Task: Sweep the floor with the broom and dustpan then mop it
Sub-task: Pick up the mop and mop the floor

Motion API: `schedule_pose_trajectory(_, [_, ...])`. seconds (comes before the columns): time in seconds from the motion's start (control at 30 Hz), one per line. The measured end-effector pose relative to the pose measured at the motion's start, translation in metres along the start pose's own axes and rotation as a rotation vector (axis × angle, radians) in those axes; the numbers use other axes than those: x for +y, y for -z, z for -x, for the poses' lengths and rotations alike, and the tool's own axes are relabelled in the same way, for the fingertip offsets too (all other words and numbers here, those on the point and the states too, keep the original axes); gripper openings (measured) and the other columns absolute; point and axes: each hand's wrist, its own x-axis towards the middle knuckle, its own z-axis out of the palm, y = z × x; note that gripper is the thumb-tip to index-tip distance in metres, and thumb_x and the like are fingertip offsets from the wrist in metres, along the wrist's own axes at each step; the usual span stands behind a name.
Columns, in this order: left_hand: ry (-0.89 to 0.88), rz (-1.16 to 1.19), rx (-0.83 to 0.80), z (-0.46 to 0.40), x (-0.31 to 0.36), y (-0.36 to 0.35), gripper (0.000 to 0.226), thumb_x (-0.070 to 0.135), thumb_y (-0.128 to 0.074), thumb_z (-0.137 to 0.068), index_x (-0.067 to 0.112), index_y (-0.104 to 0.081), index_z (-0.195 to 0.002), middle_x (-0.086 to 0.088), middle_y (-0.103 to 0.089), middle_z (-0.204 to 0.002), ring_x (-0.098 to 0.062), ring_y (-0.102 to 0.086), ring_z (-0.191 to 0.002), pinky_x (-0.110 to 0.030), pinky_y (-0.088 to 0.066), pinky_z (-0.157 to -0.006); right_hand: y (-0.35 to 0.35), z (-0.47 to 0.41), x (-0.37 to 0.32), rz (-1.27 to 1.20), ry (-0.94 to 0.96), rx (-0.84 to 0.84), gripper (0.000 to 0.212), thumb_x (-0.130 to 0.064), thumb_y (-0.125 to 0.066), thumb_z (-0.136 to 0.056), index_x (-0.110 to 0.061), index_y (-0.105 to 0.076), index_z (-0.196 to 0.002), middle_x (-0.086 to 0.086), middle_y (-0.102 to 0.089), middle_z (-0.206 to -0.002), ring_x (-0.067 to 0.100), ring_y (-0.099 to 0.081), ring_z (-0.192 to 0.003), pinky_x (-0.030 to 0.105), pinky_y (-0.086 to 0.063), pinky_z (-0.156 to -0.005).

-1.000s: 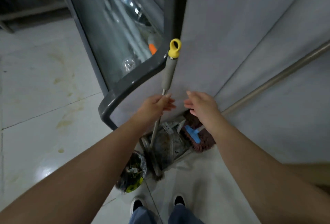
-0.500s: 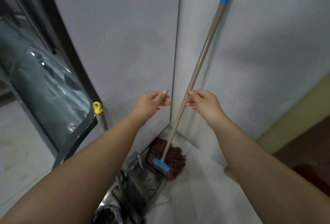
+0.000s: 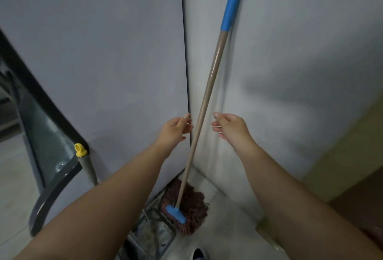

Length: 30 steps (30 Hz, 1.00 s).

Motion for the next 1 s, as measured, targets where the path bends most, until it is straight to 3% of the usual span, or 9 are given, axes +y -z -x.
schedule_pose_trajectory(0.17, [-0.015, -0.041, 0.011, -0.056, -0.007, -0.015, 0.032, 0.04, -0.043, -0.095, 0.014, -0.059, -0.106, 0.002, -0.062, -0.092, -0.012, -0.057, -0.089, -0.023, -0.047, -0.075, -0.006, -0.057, 0.006, 0.065, -0.031, -0.03, 0.022, -0.039, -0.055, -0.092, -0.024, -0.057, -0.074, -0.005, -0.062, -0.079, 0.019, -0.064, -0.089, 0.037, -0.049, -0.092])
schedule_pose_trajectory(0.27, [-0.002, -0.077, 0.002, -0.099, -0.012, -0.023, 0.044, 0.044, -0.039, -0.096, 0.01, -0.058, -0.117, -0.001, -0.06, -0.106, -0.015, -0.055, -0.101, -0.031, -0.045, -0.09, -0.011, -0.1, 0.012, 0.106, -0.038, -0.041, 0.024, -0.039, -0.056, -0.091, -0.016, -0.06, -0.09, 0.003, -0.061, -0.094, 0.026, -0.061, -0.105, 0.042, -0.047, -0.098])
schedule_pose_trajectory(0.33, [0.018, -0.101, 0.003, -0.128, -0.014, -0.03, 0.049, 0.046, -0.037, -0.096, 0.01, -0.055, -0.122, -0.003, -0.058, -0.116, -0.017, -0.052, -0.11, -0.038, -0.04, -0.103, -0.013, -0.129, 0.011, 0.112, -0.059, -0.041, 0.037, -0.041, -0.056, -0.089, -0.01, -0.06, -0.109, 0.004, -0.058, -0.107, 0.024, -0.056, -0.112, 0.043, -0.044, -0.103])
schedule_pose_trajectory(0.47, [0.015, -0.132, -0.025, -0.175, -0.018, -0.045, 0.044, 0.046, -0.033, -0.097, 0.015, -0.056, -0.118, -0.003, -0.055, -0.12, -0.017, -0.05, -0.112, -0.035, -0.038, -0.102, -0.017, -0.177, 0.006, 0.173, -0.075, -0.055, 0.051, -0.042, -0.054, -0.09, -0.011, -0.05, -0.13, 0.002, -0.054, -0.115, 0.019, -0.053, -0.108, 0.037, -0.044, -0.1])
schedule_pose_trajectory(0.57, [-0.01, -0.135, -0.071, -0.196, -0.026, -0.056, 0.035, 0.042, -0.03, -0.099, 0.02, -0.056, -0.107, -0.001, -0.056, -0.108, -0.013, -0.051, -0.097, -0.028, -0.038, -0.085, -0.023, -0.195, 0.007, 0.175, -0.016, -0.085, 0.039, -0.037, -0.054, -0.091, -0.011, -0.06, -0.119, -0.002, -0.061, -0.101, 0.015, -0.057, -0.094, 0.024, -0.043, -0.079])
schedule_pose_trajectory(0.67, [-0.01, -0.153, -0.121, -0.208, -0.037, -0.062, 0.038, 0.039, -0.03, -0.099, 0.018, -0.06, -0.109, -0.001, -0.058, -0.104, -0.013, -0.053, -0.094, -0.027, -0.04, -0.083, -0.027, -0.205, 0.011, 0.131, -0.003, -0.081, 0.026, -0.032, -0.057, -0.091, -0.018, -0.062, -0.112, -0.01, -0.06, -0.093, 0.005, -0.057, -0.085, 0.014, -0.04, -0.07])
schedule_pose_trajectory(0.8, [0.057, -0.084, -0.123, -0.212, -0.044, -0.062, 0.039, 0.047, -0.034, -0.095, 0.021, -0.063, -0.094, 0.011, -0.062, -0.083, 0.005, -0.057, -0.069, -0.012, -0.042, -0.063, -0.025, -0.211, 0.013, 0.083, 0.033, -0.089, 0.003, -0.027, -0.063, -0.087, -0.025, -0.061, -0.089, -0.018, -0.061, -0.077, -0.006, -0.059, -0.071, 0.004, -0.042, -0.059])
schedule_pose_trajectory(0.87, [0.07, -0.032, -0.13, -0.21, -0.044, -0.063, 0.042, 0.047, -0.036, -0.094, 0.016, -0.064, -0.1, 0.006, -0.067, -0.091, 0.001, -0.061, -0.081, -0.017, -0.044, -0.068, -0.022, -0.209, 0.014, 0.03, 0.063, -0.09, 0.01, -0.024, -0.066, -0.085, -0.029, -0.063, -0.077, -0.017, -0.066, -0.068, -0.008, -0.062, -0.065, 0.001, -0.045, -0.056])
schedule_pose_trajectory(1.0, [0.103, 0.19, -0.111, -0.194, -0.035, -0.076, 0.048, 0.039, -0.039, -0.094, 0.002, -0.06, -0.118, -0.016, -0.062, -0.12, -0.022, -0.057, -0.115, -0.031, -0.042, -0.098, -0.008, -0.202, 0.008, -0.033, 0.116, -0.126, 0.022, -0.021, -0.071, -0.08, -0.034, -0.069, -0.063, -0.023, -0.069, -0.066, -0.009, -0.065, -0.066, 0.006, -0.049, -0.059])
